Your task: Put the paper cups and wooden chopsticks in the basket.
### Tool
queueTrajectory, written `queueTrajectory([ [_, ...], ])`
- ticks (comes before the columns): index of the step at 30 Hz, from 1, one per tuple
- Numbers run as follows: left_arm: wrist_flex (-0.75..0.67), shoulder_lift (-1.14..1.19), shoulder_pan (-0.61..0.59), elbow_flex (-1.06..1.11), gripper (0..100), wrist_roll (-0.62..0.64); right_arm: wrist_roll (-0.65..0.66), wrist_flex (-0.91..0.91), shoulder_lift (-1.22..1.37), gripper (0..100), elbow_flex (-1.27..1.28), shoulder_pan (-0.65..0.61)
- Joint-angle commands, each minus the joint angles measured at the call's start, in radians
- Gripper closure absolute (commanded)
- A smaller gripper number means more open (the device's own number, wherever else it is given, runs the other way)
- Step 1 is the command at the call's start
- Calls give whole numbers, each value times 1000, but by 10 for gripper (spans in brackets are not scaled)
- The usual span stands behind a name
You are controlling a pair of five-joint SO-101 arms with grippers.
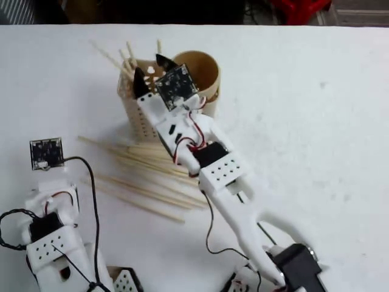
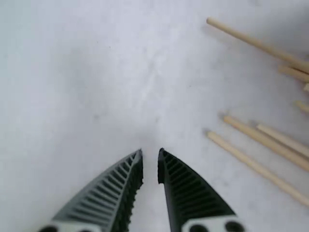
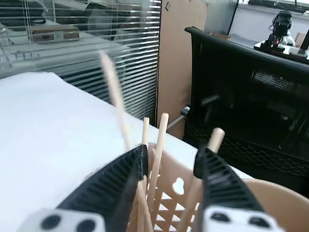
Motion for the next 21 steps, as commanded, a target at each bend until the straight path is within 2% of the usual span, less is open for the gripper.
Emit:
queueTrajectory([
  [1,-28,-15,13,-5,924,-8,-11,64,-117,906,-9,2],
  [4,-28,-15,13,-5,924,-8,-11,216,-236,988,-9,-10],
  [10,-28,-15,13,-5,924,-8,-17,719,-441,981,-2,-84],
  [14,-28,-15,13,-5,924,-8,-9,986,-519,974,-3,-108],
  [16,-28,-15,13,-5,924,-8,3,1086,-526,974,-2,-110],
  [18,-28,-15,13,-5,924,-8,100,1164,-507,973,3,-113],
  [21,-28,-15,13,-5,924,-8,187,1182,-444,929,64,-134],
])
